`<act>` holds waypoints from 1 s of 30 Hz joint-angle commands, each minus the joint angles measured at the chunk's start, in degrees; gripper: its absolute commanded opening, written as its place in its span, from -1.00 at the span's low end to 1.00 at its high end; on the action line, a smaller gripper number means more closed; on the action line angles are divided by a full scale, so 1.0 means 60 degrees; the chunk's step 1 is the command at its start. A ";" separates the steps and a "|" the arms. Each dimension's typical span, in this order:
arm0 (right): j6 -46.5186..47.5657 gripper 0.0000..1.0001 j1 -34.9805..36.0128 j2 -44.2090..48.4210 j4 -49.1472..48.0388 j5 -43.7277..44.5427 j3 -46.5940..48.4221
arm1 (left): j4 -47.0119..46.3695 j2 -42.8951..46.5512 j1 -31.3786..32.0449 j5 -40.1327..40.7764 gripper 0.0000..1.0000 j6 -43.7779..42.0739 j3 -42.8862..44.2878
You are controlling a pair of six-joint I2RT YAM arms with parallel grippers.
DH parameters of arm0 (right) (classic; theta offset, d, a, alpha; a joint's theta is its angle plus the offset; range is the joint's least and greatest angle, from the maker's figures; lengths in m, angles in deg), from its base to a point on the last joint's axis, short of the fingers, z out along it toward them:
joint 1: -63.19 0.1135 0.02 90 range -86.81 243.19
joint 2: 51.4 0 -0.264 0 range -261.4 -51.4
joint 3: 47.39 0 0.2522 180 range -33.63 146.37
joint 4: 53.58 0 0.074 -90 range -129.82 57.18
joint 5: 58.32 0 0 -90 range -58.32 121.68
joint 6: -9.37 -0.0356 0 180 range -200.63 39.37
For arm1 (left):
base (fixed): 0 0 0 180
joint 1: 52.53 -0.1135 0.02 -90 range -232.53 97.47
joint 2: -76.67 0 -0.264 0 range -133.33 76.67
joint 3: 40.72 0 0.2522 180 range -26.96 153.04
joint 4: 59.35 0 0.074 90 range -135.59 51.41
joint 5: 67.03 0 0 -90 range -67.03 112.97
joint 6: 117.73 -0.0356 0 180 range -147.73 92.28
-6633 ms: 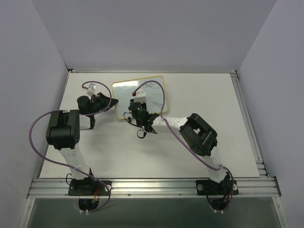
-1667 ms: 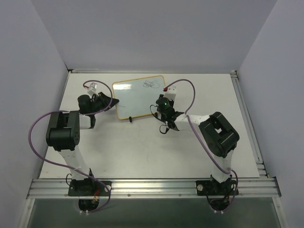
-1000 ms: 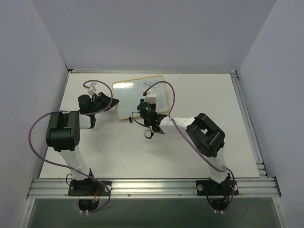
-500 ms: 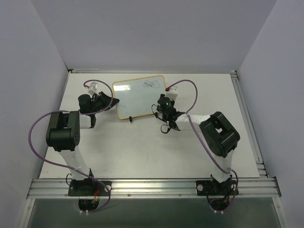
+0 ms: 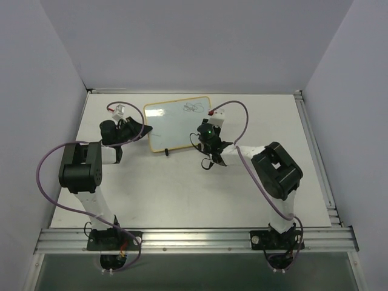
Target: Erase the whiteboard
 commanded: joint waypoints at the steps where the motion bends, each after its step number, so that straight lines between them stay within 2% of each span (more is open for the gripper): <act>1: 0.0136 -1.00 0.0763 -0.0858 0.0680 -0.0036 0.0795 | 0.0431 -0.0079 0.0143 0.0295 -0.74 -0.0325 0.0215; 6: 0.0224 -1.00 0.1379 -0.1620 0.1061 -0.0153 0.2083 | 0.0460 -0.0079 0.0143 0.0266 -0.74 -0.0325 0.0244; 12: 0.0370 -1.00 0.1278 -0.1564 0.1207 -0.0197 0.2379 | 0.0475 -0.0093 0.0143 0.0266 -0.74 -0.0325 0.0244; 16: 0.0312 -1.00 0.0781 -0.1198 0.1106 -0.0328 0.1897 | 0.0475 -0.0108 0.0158 0.0266 -0.74 -0.0340 0.0273; 24: -0.0098 -1.00 -0.0202 -0.0012 0.0432 -0.0403 -0.0475 | 0.0460 -0.0123 0.0158 0.0251 -0.74 -0.0354 0.0273; 30: 0.0018 -1.00 -0.0555 0.0341 0.0299 -0.0403 -0.1078 | 0.0416 -0.0152 0.0158 0.0251 -0.74 -0.0354 0.0273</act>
